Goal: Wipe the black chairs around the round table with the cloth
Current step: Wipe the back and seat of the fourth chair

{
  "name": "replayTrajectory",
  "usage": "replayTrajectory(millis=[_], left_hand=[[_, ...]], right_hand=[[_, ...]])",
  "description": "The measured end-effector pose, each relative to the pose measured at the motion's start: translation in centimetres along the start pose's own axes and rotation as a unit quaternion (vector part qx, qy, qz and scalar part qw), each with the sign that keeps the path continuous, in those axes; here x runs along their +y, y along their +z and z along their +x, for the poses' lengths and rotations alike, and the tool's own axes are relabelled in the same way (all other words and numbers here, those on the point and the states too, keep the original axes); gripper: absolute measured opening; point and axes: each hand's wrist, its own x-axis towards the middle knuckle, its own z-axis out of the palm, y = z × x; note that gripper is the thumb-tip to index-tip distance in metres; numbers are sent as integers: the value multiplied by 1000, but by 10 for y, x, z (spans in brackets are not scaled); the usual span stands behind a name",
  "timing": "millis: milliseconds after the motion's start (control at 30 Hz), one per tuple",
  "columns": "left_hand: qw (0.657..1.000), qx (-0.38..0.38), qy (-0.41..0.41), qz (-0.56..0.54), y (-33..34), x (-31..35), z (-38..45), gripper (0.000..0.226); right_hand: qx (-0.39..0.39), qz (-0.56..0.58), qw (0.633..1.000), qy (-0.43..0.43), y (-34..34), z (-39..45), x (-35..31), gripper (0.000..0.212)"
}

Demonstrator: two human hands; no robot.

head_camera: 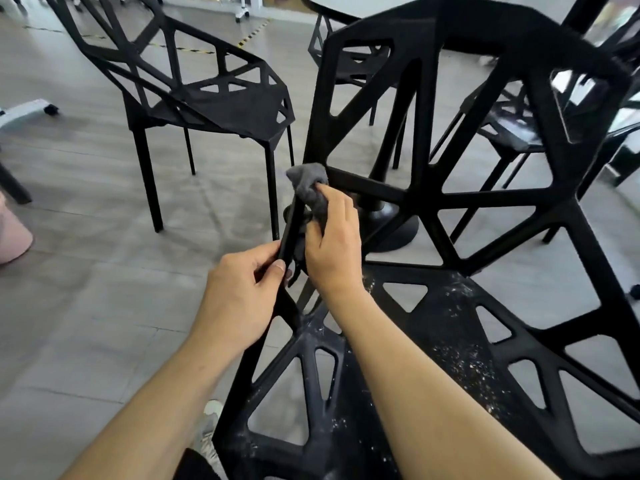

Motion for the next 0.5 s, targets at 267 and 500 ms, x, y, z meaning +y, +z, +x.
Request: replayTrajectory(millis=[267, 500], left_hand=[[1000, 20, -7, 17, 4, 3, -2, 27], [996, 20, 37, 81, 2, 5, -3, 29]], right_hand=[[-110, -104, 971, 187, -26, -35, 47, 26], [-6, 56, 997, 56, -1, -13, -6, 40]])
